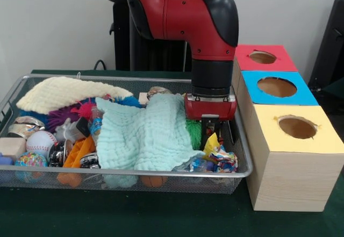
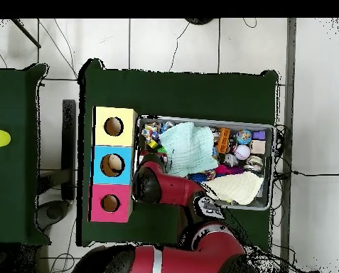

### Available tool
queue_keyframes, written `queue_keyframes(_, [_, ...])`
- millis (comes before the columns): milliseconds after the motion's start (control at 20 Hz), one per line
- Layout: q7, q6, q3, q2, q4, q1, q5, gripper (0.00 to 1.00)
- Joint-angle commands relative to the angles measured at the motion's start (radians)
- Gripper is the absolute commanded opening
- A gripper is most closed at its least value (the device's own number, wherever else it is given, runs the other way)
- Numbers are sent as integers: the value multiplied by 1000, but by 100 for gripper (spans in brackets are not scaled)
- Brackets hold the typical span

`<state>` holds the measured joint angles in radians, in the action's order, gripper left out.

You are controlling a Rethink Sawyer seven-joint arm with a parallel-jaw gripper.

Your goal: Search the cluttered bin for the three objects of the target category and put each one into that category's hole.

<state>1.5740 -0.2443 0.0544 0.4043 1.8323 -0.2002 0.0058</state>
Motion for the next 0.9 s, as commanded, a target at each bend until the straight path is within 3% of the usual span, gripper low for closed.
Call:
queue_keyframes(50, [180, 82, 98, -77, -31, 28, 19, 0])
queue_keyframes(350, [211, 101, 103, -17, 9, 20, 41, 0])
queue_keyframes(600, [189, 255, 136, 238, 130, -28, 21, 0])
queue_keyframes(900, [152, 390, 191, 422, 206, -88, 18, 0])
